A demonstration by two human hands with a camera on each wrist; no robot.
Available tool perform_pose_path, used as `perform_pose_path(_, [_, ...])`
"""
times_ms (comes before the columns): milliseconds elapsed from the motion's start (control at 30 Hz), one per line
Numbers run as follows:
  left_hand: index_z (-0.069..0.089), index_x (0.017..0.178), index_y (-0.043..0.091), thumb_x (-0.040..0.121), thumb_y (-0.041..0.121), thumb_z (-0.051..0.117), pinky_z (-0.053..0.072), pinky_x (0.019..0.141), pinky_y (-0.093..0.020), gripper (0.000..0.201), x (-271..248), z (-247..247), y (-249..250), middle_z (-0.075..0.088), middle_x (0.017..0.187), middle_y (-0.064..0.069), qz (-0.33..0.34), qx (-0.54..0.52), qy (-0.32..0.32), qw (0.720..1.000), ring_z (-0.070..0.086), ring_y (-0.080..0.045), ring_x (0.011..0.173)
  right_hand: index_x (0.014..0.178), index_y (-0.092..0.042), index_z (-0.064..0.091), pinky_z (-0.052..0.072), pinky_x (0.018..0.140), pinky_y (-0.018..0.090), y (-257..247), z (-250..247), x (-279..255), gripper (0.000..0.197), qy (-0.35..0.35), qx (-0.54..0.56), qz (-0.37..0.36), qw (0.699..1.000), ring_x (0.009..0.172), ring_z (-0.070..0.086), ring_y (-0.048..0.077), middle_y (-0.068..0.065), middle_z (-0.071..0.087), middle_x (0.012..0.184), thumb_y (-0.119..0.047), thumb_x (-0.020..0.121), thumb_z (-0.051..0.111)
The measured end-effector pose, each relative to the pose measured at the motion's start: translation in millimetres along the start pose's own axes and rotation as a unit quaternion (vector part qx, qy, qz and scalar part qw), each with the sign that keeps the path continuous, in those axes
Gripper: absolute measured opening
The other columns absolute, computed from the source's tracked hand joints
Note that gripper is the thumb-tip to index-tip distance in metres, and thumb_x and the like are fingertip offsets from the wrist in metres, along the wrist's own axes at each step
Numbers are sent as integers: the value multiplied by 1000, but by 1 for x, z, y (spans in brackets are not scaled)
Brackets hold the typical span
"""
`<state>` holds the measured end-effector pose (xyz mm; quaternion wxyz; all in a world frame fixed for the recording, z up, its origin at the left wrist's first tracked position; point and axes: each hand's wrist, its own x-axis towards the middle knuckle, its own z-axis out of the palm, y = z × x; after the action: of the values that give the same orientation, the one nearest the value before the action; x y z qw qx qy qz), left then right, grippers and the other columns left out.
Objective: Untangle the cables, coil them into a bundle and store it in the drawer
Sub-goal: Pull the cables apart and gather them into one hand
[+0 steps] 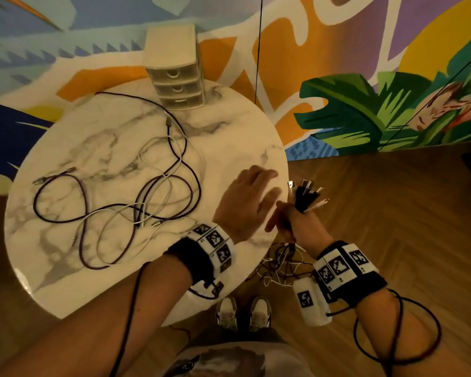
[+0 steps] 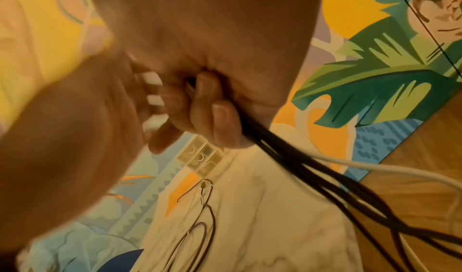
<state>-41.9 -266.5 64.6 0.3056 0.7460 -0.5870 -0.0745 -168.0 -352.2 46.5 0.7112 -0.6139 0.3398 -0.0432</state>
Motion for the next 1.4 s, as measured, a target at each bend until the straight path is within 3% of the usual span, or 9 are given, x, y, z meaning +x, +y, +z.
perform_pose_path(167, [47, 128, 21, 92, 21, 42, 32, 102, -41, 36, -53, -14, -100, 39, 137, -10, -194, 299, -324, 876, 34, -31, 128, 70, 3, 65, 21, 40, 22, 8, 8, -3, 57, -18, 9, 35, 999, 35, 24, 9, -4, 35, 38, -25, 103, 28])
perform_pose_path(233, [46, 130, 19, 93, 18, 39, 30, 103, -41, 37, -76, -17, -113, 38, 141, -10, -190, 337, -357, 850, 33, -30, 130, 72, 4, 65, 22, 41, 22, 13, 11, -6, 57, -26, -5, 51, 998, 34, 24, 9, -4, 36, 39, -25, 103, 27])
perform_pose_path(333, [48, 125, 14, 94, 16, 39, 36, 99, -39, 33, -95, -12, -113, 49, 130, -8, -168, 339, -343, 860, 43, -28, 122, 73, 4, 66, 22, 42, 24, 17, 16, -6, 57, -35, -16, 60, 997, 33, 24, 8, -4, 36, 37, -25, 104, 27])
perform_pose_path(533, [53, 98, 12, 91, 19, 54, 49, 60, -39, 9, -76, 10, -54, 52, 102, -7, -110, 73, -146, 981, 57, -26, 76, 77, -5, 67, 25, 38, 20, 29, 32, -2, 53, -4, -41, 67, 997, 29, 30, 7, -4, 41, 37, -33, 103, 29])
perform_pose_path(667, [53, 99, 12, 91, 19, 56, 48, 71, -31, 11, -60, 24, -17, 56, 99, -2, -146, -44, -100, 983, 57, -19, 83, 46, -13, 44, 28, 37, 18, 26, 41, -1, 61, 29, -78, 66, 994, 28, 33, 6, -6, 40, 31, -40, 100, 36])
perform_pose_path(900, [56, 110, 20, 86, 31, 64, 46, 71, -20, 27, -65, 19, -21, 63, 94, 5, -237, -141, -113, 955, 57, -6, 79, 64, -10, 55, 32, 43, 21, 36, 33, 5, 44, 54, -134, 88, 986, 39, 38, 9, -2, 46, 45, -29, 100, 40])
perform_pose_path(1100, [59, 113, 17, 98, 34, 39, 44, 84, -31, 31, -111, -17, -100, 62, 117, -8, -277, 148, -383, 869, 58, -26, 105, 67, -14, 55, 29, 35, 18, 27, -18, 11, 41, 282, 78, 76, 953, 33, 35, 6, -8, 44, 37, -30, 101, 38])
perform_pose_path(1267, [60, 107, 18, 100, 41, 29, 40, 75, -33, 40, -78, -65, -101, 63, 111, -11, -285, 235, -260, 892, 59, -31, 101, 62, -15, 54, 25, 46, 26, 33, -35, 13, 50, 367, 152, 106, 912, 39, 34, 14, -2, 41, 45, -41, 100, 35])
perform_pose_path(1400, [64, 104, 17, 100, 35, 33, 38, 65, -34, 35, -36, -68, -35, 66, 98, -10, -177, 314, -206, 910, 63, -34, 89, 68, -15, 57, 28, 45, 25, 17, 6, 6, 47, 298, 88, 33, 950, 39, 35, 11, -4, 41, 46, -44, 99, 37])
